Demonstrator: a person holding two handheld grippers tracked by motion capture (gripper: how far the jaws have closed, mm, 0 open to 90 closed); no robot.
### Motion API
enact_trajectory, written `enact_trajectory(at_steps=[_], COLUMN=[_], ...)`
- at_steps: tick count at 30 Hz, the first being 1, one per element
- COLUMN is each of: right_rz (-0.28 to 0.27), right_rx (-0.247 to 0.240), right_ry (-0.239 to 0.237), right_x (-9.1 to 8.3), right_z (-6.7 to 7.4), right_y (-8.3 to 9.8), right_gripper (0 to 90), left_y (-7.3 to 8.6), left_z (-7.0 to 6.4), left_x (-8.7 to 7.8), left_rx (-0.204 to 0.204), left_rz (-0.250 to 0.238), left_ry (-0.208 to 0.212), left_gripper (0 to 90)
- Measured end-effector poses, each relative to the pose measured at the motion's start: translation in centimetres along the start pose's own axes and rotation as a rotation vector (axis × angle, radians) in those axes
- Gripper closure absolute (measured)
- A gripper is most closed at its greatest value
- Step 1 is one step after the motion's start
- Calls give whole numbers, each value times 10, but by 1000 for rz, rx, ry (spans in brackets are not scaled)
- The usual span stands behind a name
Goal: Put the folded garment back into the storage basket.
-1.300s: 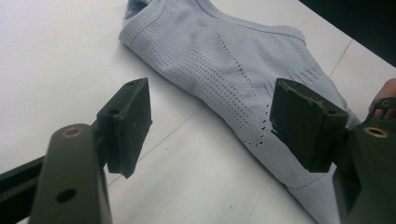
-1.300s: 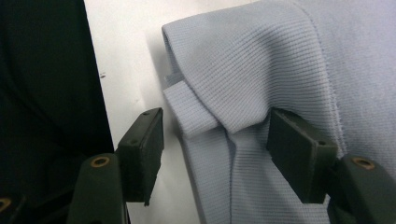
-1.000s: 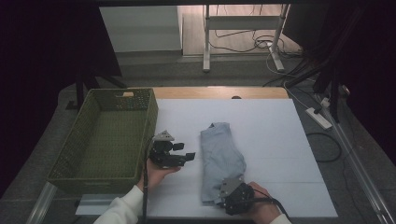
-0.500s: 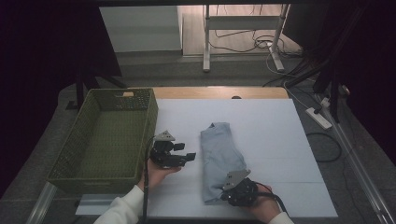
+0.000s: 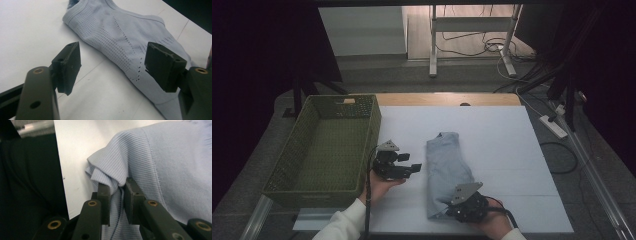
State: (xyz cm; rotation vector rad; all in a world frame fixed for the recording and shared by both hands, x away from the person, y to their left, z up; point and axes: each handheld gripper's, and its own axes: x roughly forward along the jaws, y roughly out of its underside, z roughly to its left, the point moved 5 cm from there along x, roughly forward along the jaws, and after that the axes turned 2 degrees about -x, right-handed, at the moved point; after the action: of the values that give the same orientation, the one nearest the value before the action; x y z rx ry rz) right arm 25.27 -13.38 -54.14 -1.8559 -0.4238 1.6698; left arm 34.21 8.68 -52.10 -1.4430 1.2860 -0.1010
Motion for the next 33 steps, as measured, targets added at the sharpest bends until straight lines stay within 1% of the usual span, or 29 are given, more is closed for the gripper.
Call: enact_trajectory(at_steps=[2,5,6,8,10,11,12,14,16,17,19,20,21,23,24,27,29,32,33], right_rz=[9,-3,-2,6,4,6,7,28,71,84,98,106,108,125,126,138,137,143,149], right_rx=[0,16,10,-11,5,5,-5,-12,-55,-62,-59,-66,-79,-124,-135,-150,-156,-164,-168], right_ry=[-10,-54,-60,-44,-46,-48,-45,-38,8,20,27,31,36,59,61,63,61,68,76], right_x=[4,6,7,10,10,10,10,7,3,2,1,2,3,4,5,5,6,5,5], right_z=[2,7,9,11,11,11,12,17,20,21,20,20,20,21,21,19,18,16,15], right_y=[1,-1,-1,-1,-1,0,0,0,3,6,9,11,12,13,13,12,11,11,11], right_gripper=[763,763,763,752,699,646,602,519,457,431,391,380,380,386,387,413,439,503,535], left_y=[0,0,0,0,0,0,0,0,0,0,0,0,0,0,0,0,0,0,0], left_z=[0,0,0,0,0,0,0,0,0,1,1,1,1,1,0,-1,-1,-1,-1], left_x=[0,1,1,1,1,0,0,-1,-1,-2,-1,-1,-1,0,0,1,1,1,1], left_rx=[0,0,0,-3,-1,1,0,0,-4,-4,-5,-6,-6,-4,-2,0,1,0,-1], left_rz=[1,2,2,2,2,1,1,-1,-4,-5,-5,-5,-4,-3,-2,-1,-1,0,-1], left_ry=[1,1,0,-1,0,-1,-1,-2,-2,-1,-1,-1,-1,0,0,2,1,1,2], left_gripper=[300,300,300,300,300,300,300,300,299,300,300,300,300,300,300,300,299,299,299])
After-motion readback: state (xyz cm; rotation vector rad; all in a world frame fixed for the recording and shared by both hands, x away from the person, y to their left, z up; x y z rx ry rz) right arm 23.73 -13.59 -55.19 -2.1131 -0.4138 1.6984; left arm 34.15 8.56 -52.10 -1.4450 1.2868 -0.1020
